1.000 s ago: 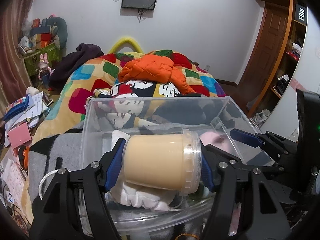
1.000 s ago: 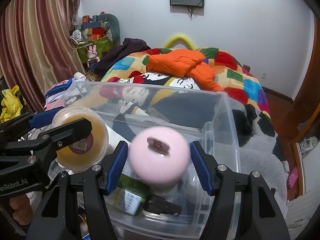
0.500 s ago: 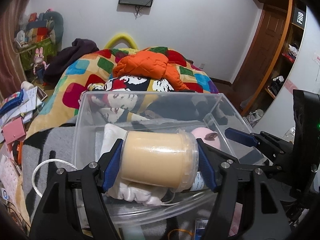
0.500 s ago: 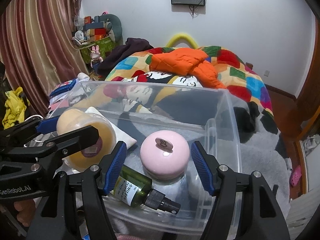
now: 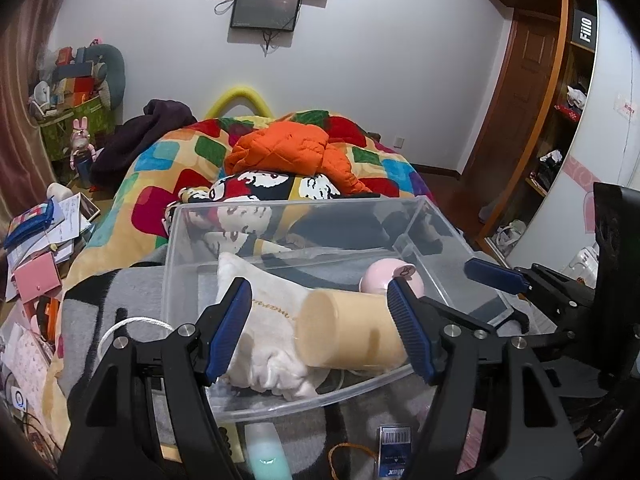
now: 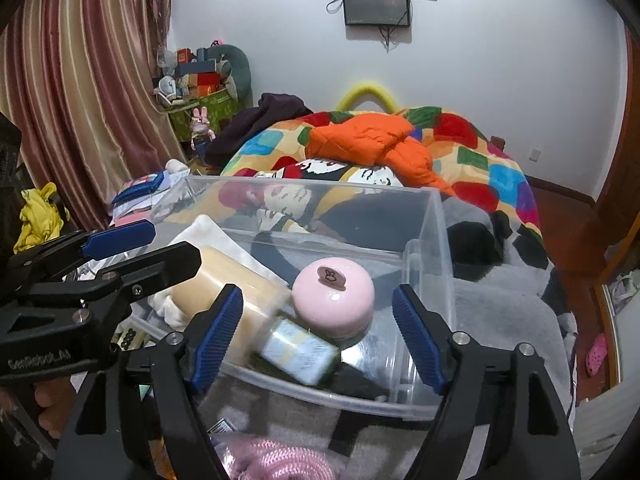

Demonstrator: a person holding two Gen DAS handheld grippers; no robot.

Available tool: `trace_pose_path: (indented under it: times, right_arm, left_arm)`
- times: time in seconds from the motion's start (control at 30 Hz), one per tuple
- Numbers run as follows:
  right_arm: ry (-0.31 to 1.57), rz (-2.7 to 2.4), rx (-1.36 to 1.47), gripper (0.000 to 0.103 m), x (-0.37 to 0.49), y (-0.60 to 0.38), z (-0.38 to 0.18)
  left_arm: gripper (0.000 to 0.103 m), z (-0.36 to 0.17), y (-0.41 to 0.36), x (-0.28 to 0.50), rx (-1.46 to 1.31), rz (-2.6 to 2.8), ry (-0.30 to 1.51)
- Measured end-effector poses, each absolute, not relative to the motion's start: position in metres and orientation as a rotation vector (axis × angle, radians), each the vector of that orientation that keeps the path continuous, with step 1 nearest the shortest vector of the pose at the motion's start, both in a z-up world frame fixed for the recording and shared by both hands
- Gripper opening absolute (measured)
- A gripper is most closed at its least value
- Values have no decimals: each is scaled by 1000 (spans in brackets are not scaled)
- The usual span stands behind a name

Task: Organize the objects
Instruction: 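Lower the pink container and cream tub into the clear box with both grippers, then open both grippers to release the items and withdraw from the box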

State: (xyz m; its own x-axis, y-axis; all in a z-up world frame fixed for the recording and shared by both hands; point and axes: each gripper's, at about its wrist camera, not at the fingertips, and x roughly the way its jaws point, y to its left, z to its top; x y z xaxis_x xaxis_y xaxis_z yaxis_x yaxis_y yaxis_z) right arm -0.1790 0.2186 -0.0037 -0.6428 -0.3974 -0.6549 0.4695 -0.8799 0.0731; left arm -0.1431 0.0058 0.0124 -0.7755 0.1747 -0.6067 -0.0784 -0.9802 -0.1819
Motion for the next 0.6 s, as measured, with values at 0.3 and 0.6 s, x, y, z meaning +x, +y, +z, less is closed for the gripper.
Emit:
trace_pose_path:
  times: [0.3,0.6]
  right_arm:
    - [117,-2483,911,75,-163,228,8]
    - [93,-2500,866,78,-141,242,18]
  left_arm:
    - [74,23,1,-126,-946,2864,-216]
    - [78,27,-16,-101,-936,2918,-186]
